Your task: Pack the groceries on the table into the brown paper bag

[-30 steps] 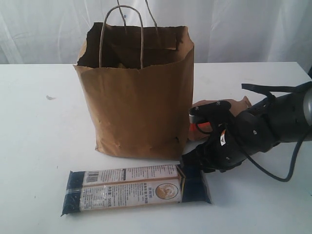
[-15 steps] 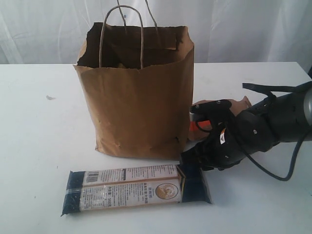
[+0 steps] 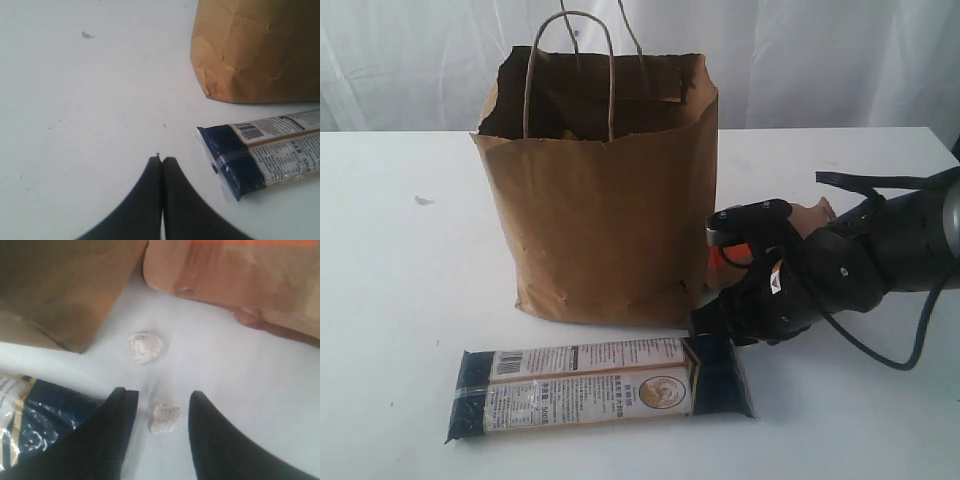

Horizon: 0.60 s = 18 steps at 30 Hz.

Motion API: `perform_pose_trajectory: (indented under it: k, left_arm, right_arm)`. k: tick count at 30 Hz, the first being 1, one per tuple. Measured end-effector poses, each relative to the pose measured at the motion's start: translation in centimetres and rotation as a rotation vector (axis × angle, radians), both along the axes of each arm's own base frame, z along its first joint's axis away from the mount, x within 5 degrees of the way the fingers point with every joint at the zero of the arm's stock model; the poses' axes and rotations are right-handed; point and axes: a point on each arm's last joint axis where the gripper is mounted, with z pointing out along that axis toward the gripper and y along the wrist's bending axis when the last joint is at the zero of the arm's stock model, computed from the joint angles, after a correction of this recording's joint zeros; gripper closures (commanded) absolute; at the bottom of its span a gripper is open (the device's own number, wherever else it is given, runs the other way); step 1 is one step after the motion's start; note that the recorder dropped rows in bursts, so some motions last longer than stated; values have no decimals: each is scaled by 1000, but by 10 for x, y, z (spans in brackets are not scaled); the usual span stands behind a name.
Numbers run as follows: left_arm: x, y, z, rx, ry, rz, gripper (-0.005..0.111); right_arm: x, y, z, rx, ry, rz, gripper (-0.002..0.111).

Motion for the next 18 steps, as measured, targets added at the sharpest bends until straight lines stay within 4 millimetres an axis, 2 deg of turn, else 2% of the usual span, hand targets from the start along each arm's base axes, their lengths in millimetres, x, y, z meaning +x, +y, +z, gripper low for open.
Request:
perform_pose_trajectory:
  k: [8,18]
  left_arm:
    - [0,0,0,0,0,0,107]
    - [0,0,0,0,0,0,107]
  right_arm:
    - [-2,-5,-2,-94,14,78,70]
    - [0,-3,-1,-81,-21,92,70]
